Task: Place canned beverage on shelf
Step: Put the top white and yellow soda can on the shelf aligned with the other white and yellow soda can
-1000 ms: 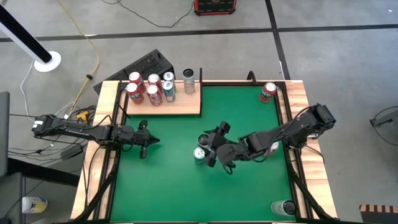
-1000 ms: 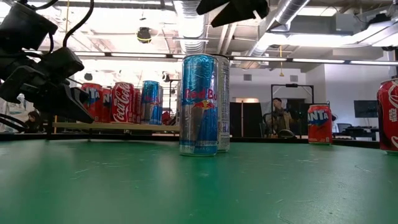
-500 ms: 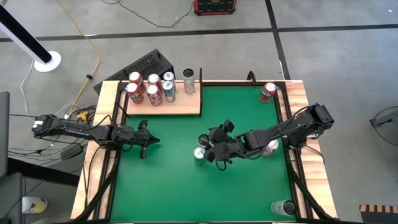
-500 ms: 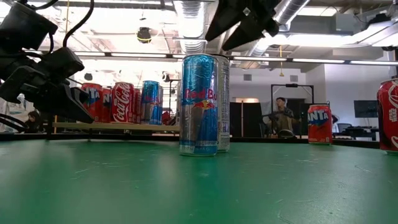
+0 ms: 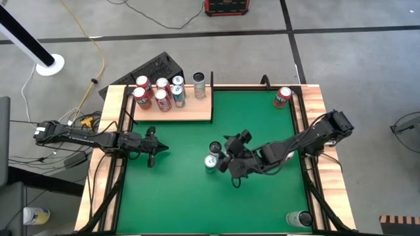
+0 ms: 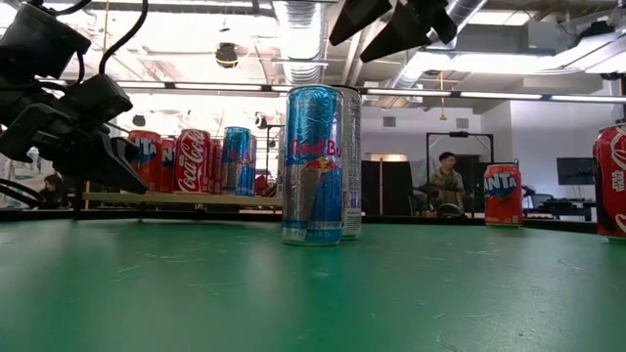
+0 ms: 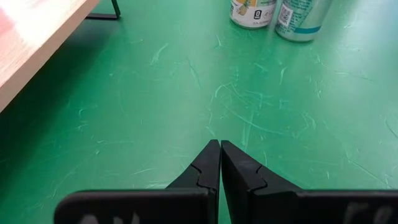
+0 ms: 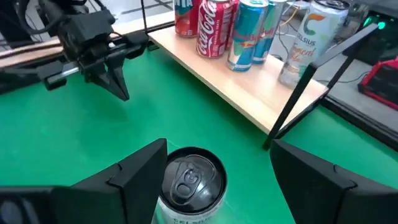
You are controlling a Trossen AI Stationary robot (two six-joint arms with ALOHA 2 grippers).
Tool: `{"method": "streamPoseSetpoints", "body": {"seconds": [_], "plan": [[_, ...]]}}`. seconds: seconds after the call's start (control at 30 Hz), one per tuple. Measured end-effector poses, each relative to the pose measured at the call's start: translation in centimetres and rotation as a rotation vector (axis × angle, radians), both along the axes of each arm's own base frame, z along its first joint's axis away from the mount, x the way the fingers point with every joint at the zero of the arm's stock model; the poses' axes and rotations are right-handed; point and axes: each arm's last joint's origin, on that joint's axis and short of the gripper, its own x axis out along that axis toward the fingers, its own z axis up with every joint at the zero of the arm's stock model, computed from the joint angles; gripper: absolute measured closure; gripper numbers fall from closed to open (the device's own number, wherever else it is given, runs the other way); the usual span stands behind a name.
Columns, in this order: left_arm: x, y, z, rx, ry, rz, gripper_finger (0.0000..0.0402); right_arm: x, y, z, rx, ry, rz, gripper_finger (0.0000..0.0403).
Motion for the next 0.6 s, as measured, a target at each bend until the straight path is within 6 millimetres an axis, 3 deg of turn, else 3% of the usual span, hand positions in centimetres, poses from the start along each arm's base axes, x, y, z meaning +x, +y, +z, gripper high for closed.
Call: {"method": "streamPoseSetpoints", "body": {"seconds": [0.1,0.47,0.6], "plan": [[0.0,0.0,0.0,0.000,0.000,0.000,0.0401,0.2,-0.2,0.0,0.021,-0.027,-0.017,0.0092],[0.0,0.0,0.0,0.000,0.000,0.000,0.0401,3.5,-0.8,-3.1,0.012,-0.077,-0.085,0.0092],[0.0,0.0,0.0,0.000,-0.002,0.000,0.0401,3.8,-0.6,-3.7,-0.002,-0.074,-0.093,0.0091]]}}
